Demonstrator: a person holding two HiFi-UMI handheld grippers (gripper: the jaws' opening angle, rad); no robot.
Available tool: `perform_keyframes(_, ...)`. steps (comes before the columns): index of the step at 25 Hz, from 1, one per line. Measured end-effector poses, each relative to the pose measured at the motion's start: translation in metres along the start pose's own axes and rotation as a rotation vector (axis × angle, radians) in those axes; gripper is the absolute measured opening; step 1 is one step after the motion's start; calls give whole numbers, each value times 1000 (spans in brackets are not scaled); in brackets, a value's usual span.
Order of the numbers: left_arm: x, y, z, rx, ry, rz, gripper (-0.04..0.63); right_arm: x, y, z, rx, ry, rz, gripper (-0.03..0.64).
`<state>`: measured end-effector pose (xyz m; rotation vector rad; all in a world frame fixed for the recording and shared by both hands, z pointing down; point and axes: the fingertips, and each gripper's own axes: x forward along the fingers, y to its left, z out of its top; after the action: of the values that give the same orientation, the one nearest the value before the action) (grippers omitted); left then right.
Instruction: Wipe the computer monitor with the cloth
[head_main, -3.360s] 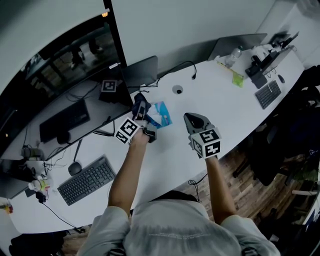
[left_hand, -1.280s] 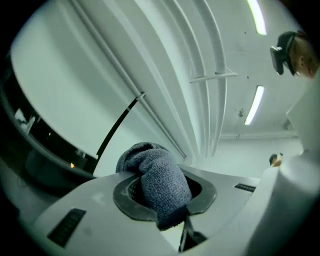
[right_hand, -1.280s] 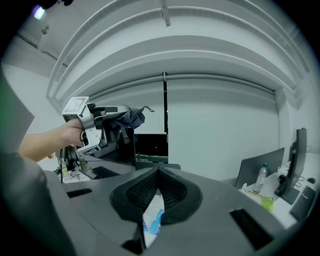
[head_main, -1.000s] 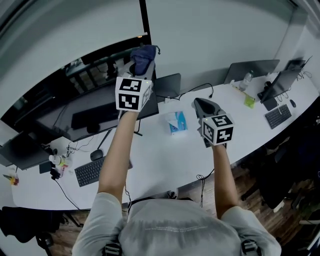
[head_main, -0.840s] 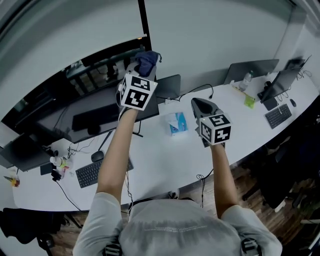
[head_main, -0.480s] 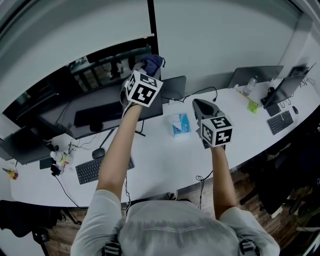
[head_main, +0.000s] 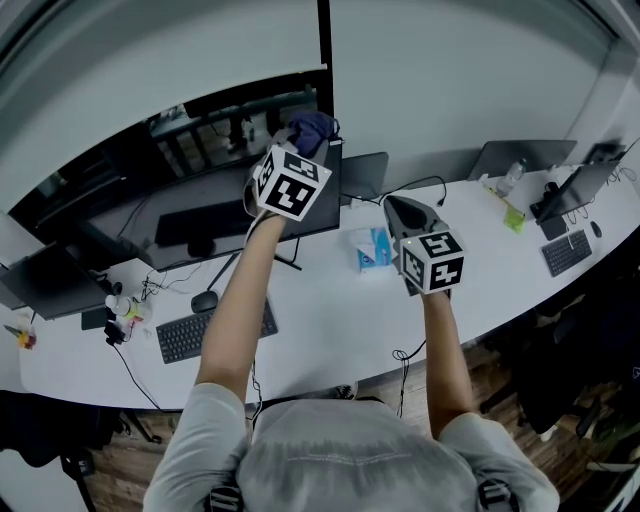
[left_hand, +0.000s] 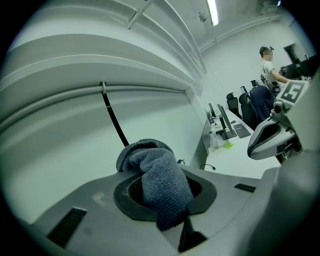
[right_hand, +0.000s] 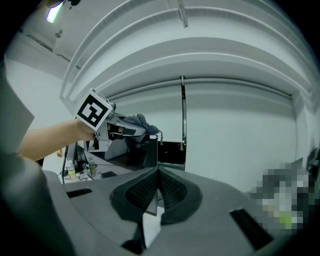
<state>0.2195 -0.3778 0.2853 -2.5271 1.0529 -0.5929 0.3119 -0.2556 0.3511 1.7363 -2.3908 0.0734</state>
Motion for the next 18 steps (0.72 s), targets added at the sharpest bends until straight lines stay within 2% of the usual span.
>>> perform_keyframes(15, -33, 30, -27, -42, -12, -13, 80, 39, 55, 19, -30, -8, 42, 2)
perform_keyframes(18, -43, 39, -34, -76, -28, -30, 80, 47, 67, 23, -37, -10, 47, 2)
